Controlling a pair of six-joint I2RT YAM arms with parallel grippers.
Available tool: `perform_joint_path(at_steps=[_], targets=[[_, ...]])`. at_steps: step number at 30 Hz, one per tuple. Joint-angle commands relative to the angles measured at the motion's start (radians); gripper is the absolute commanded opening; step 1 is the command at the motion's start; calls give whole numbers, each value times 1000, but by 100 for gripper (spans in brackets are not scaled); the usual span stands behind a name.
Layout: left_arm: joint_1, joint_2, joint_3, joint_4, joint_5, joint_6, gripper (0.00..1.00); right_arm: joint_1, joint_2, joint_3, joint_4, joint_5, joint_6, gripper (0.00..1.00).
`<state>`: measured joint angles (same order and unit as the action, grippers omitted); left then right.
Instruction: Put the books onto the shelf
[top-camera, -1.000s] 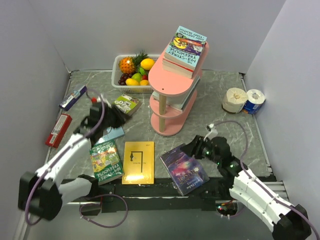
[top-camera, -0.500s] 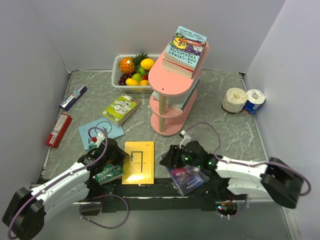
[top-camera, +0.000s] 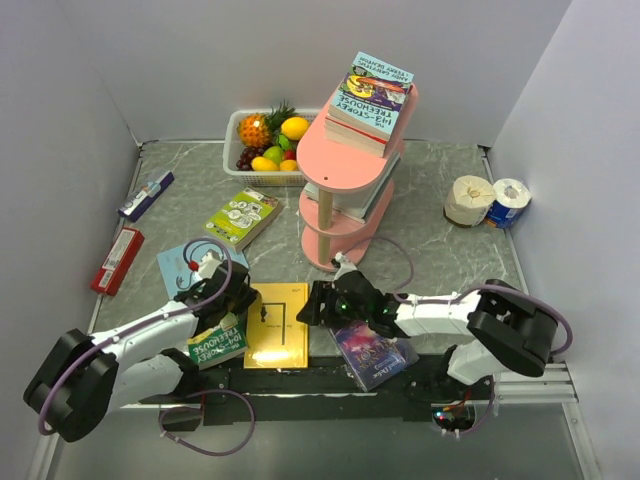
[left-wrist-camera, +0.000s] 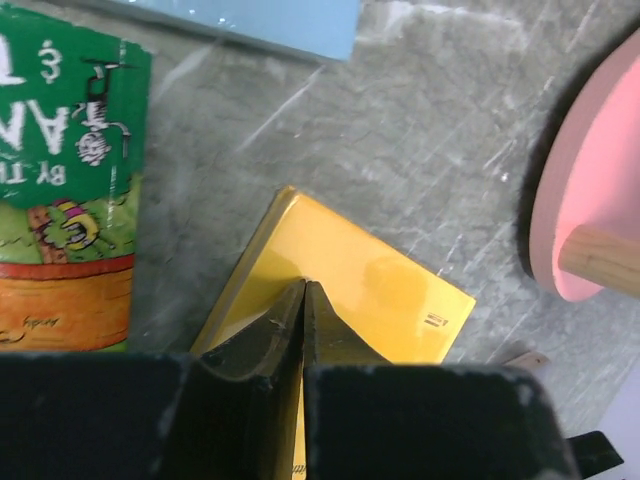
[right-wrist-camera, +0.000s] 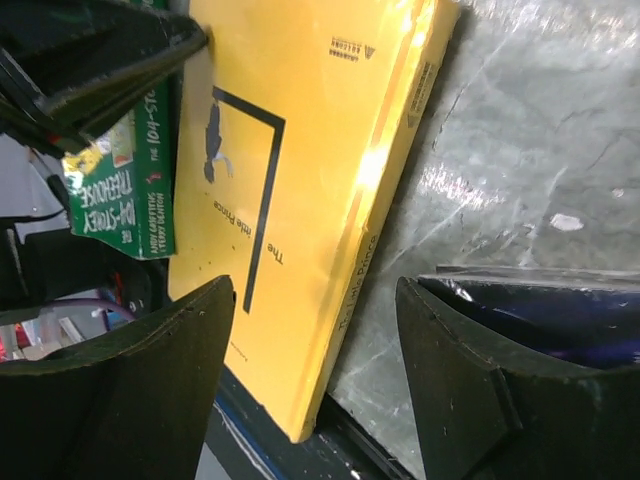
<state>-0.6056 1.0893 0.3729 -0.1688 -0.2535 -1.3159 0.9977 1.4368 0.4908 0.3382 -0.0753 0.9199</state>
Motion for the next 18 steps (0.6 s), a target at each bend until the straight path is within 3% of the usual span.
perform_joint_path(at_steps=[1, 4, 6, 9, 13, 18], targets=[[0, 15, -87, -43, 59, 44, 9, 25, -111, -14, -138, 165, 8, 73], [-14, -118, -142, 26, 118, 55, 8, 6, -343, -17, -331, 337, -22, 74], [-46, -260, -179, 148, 183, 55, 13, -22, -505, 3, -542, 390, -52, 75], [-146, -339, -180, 218, 218, 78, 19, -97, -663, 32, -792, 440, -76, 80], [-285, -203, -82, 293, 322, 179, 23, -226, -749, 37, -994, 428, -81, 86], [-444, 106, 44, 368, 367, 276, 33, -257, -771, -9, -1116, 370, 25, 94]])
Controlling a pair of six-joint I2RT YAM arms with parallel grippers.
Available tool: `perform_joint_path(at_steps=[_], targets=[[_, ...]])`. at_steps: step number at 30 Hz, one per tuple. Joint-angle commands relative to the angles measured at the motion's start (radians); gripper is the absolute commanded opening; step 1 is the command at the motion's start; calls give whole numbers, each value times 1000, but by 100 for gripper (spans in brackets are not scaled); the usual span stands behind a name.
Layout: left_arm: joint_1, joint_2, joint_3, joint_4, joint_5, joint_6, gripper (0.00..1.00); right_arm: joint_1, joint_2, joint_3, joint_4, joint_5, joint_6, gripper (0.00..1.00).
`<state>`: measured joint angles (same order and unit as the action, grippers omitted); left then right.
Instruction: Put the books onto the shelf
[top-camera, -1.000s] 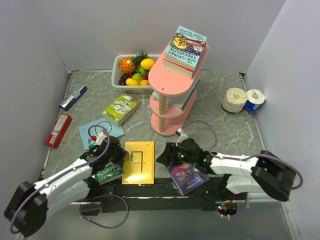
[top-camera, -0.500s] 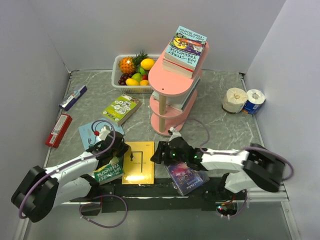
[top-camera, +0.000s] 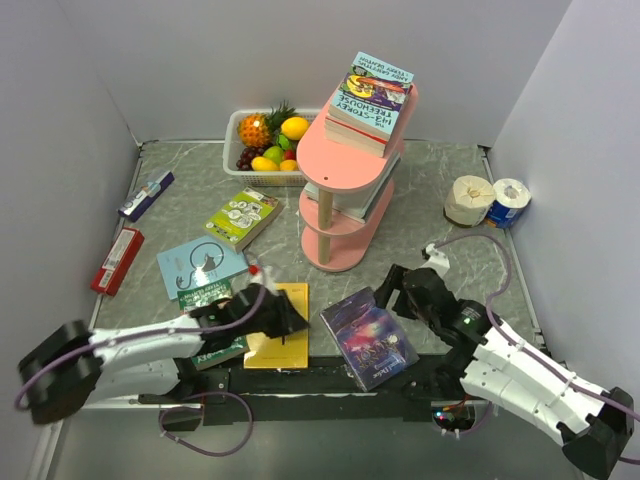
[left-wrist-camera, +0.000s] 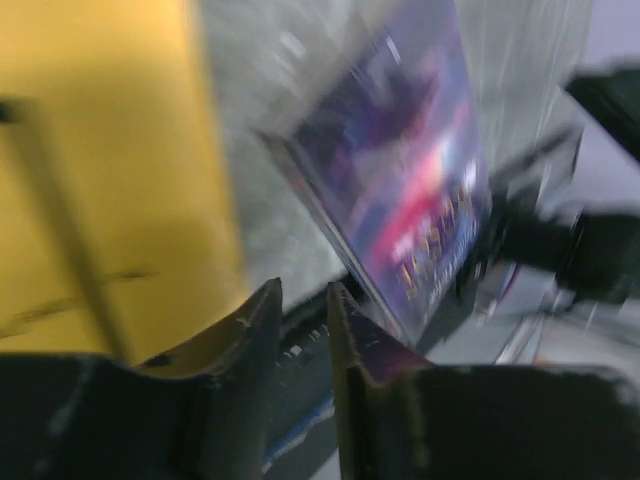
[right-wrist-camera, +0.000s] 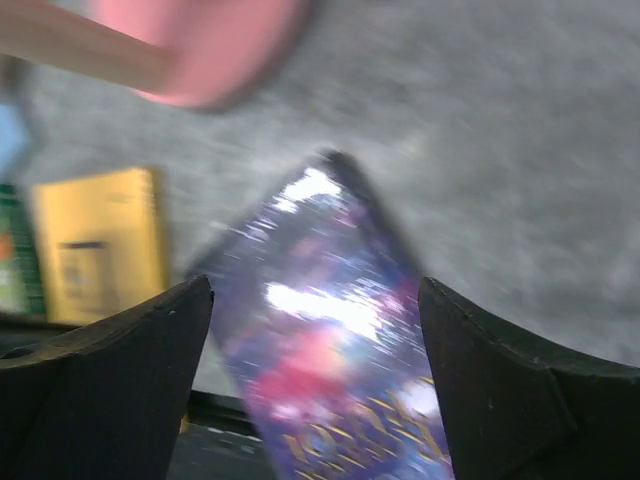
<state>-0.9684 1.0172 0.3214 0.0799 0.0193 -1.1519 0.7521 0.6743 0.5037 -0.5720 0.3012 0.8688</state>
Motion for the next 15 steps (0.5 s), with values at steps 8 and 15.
perform_joint_path(at_steps=[8, 15], targets=[[-138, 503, 266, 176, 287, 124, 64, -16, 16, -111, -198, -178, 187, 98], [-156, 544, 234, 230, 327, 12, 83, 0, -48, -186, -198, -295, 229, 98]])
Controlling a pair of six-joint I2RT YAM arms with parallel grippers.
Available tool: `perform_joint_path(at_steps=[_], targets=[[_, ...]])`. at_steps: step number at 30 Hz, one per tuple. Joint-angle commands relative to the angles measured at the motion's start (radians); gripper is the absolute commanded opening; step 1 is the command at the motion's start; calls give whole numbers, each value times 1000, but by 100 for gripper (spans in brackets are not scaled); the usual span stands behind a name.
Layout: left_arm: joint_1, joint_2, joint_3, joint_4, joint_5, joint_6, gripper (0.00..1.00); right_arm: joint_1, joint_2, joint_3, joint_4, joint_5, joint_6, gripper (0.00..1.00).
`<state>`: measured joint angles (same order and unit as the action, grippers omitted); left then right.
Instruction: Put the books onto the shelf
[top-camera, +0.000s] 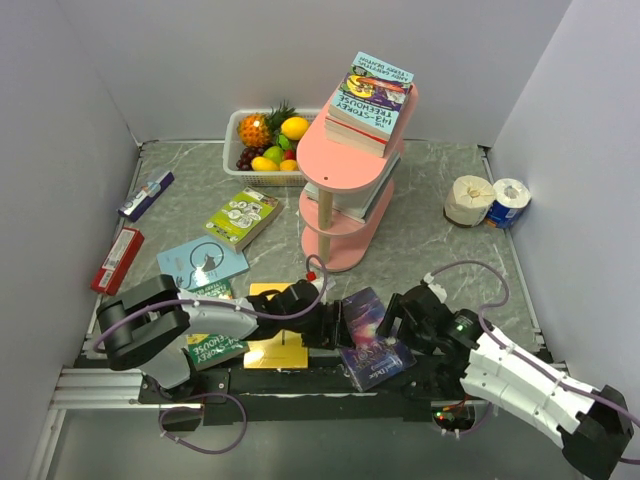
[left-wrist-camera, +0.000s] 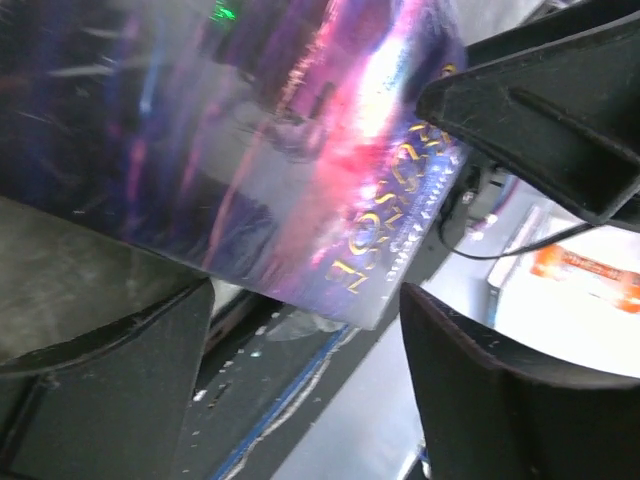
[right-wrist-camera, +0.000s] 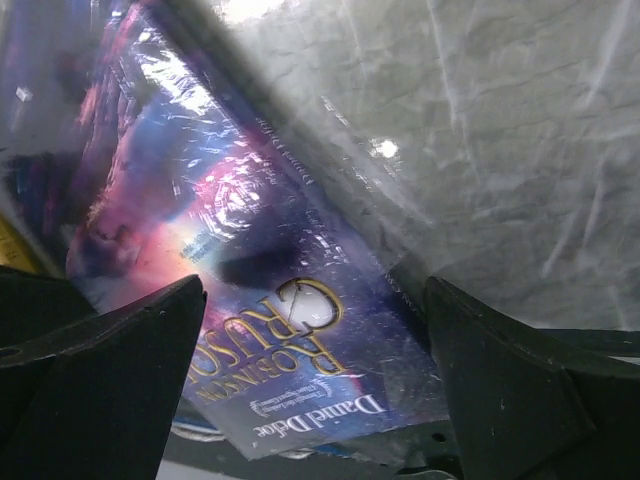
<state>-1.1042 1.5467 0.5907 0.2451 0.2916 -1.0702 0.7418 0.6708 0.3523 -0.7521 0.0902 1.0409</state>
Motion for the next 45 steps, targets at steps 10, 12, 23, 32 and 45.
perform_joint_path(at_steps=[10, 12, 23, 32, 45], targets=[[-109, 122, -106, 284, 112, -194, 68, 51, -333, -205, 117, -227, 126, 84], [-109, 113, -98, 249, 90, -179, 63, 54, -378, -233, 149, -276, 134, 80], [-109, -13, -227, 351, 12, -146, 27, 65, -356, -204, 114, -374, 13, 87], [-109, -148, -276, 217, -78, -152, 45, 83, -337, -118, 39, -439, -21, 89], [-109, -318, -43, -414, -376, -88, 57, 125, -191, -94, -33, -441, -82, 93]])
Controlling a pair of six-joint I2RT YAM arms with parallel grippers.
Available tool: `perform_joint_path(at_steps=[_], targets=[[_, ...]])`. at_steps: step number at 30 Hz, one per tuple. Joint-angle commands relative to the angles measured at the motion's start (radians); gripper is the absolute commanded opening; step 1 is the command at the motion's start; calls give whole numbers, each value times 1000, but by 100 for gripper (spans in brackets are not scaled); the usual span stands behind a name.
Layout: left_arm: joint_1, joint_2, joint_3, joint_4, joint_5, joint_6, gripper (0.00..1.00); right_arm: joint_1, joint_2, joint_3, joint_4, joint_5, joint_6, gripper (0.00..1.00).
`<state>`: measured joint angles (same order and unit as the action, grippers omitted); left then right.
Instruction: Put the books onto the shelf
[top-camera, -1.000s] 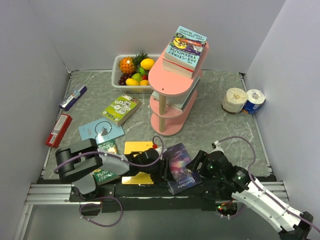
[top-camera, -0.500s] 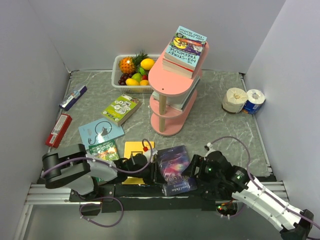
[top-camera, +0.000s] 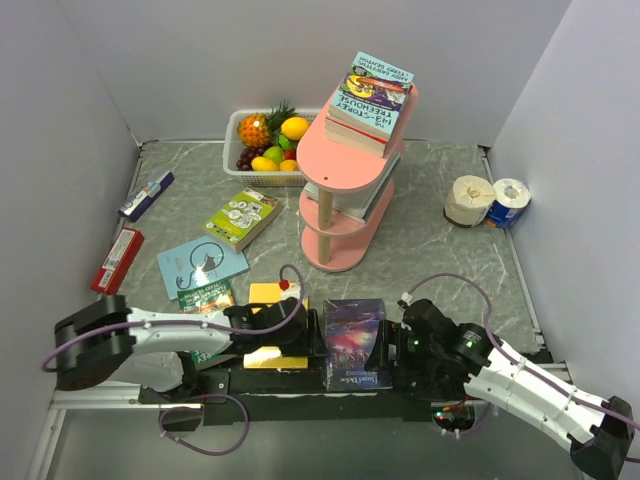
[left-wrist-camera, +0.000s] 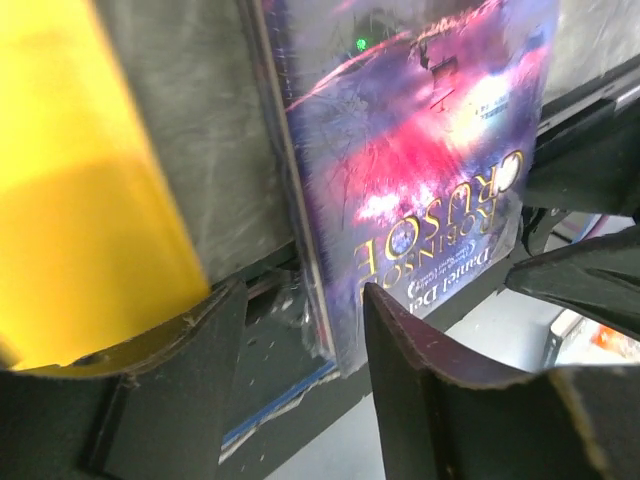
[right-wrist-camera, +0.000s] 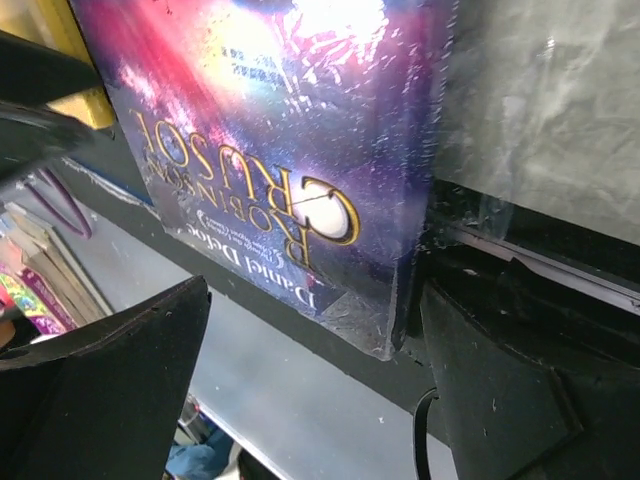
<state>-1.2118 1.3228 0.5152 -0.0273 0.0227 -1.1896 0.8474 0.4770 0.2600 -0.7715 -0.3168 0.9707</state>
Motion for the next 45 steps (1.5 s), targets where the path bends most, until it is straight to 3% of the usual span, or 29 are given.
perform_joint_path(at_steps=[1, 7, 13, 21, 30, 33, 34, 36, 45], targets=[[-2, -99, 31, -131, -103, 36, 57, 21, -6, -24, 3, -38, -6, 93], [-2, 15, 31, -4, -50, 76, 54, 21, -152, -114, 146, 25, 52, 93], [-2, 167, -12, 148, 23, 67, 49, 22, -363, -227, 176, 117, 131, 93], [-3, 259, -69, 277, 63, 35, 45, 24, -472, -249, 179, 148, 148, 89], [-3, 165, -24, 150, 7, 79, 45, 24, -482, -153, 150, 147, 69, 52], [-3, 127, 3, 87, -15, 100, 46, 24, -434, -113, 144, 136, 30, 25], [-3, 118, 12, 67, -20, 113, 46, 24, -430, -98, 127, 137, 10, 10], [-3, 72, 48, -18, -50, 127, 46, 24, -429, -30, 94, 159, -7, 0], [60, -325, 275, -484, -352, 179, 52, 22, -407, 405, -155, 502, -15, 0]])
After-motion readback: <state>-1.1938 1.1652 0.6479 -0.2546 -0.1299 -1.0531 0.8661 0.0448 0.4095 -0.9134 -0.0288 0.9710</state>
